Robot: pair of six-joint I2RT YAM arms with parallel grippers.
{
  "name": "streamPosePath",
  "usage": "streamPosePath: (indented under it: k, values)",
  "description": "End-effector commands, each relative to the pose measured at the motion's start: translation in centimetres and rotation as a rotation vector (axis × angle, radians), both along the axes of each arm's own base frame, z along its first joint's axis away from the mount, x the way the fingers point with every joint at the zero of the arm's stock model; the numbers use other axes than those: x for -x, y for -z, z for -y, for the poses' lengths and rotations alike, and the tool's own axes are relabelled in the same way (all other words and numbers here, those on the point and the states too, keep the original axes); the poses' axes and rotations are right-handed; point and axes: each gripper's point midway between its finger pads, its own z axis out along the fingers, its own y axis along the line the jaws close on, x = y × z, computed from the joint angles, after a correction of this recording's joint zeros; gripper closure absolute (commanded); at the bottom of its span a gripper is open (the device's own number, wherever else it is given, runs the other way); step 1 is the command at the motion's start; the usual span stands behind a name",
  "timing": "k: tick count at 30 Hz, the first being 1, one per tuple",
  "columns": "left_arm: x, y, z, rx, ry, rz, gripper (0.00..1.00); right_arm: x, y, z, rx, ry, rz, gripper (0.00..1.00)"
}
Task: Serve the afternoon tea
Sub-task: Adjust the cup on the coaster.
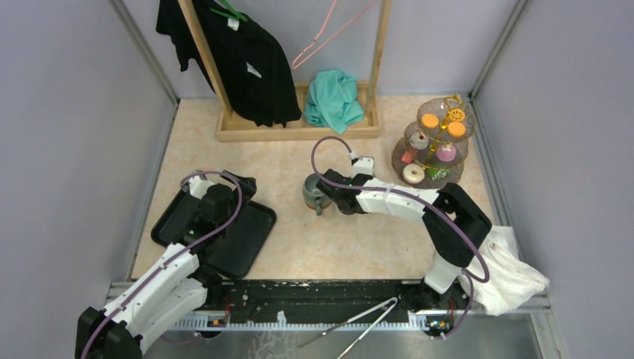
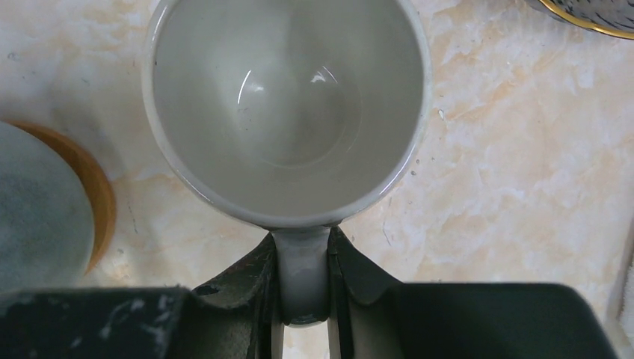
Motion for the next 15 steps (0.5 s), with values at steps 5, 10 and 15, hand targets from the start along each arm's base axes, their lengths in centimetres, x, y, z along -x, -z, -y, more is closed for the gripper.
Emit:
streamPosePath:
  k: [5,10,15]
  values:
    - [-0.3,-0.7,0.2,0.013,0.005,0.023,0.01,-1.0,-1.9,0.3,-0.069,-0.068,0.052,0.8]
    - [-0.3,-0.6,0.2,0.015,0.007,0.02,0.01,-1.5,-1.2,0.3,-0.079,-0.148,0.045,0.81]
    - [-0.4,-0.5,0.4,0.02,0.016,0.019,0.01,-2.0,-1.3,-0.1,-0.07,-0.231,0.063,0.81]
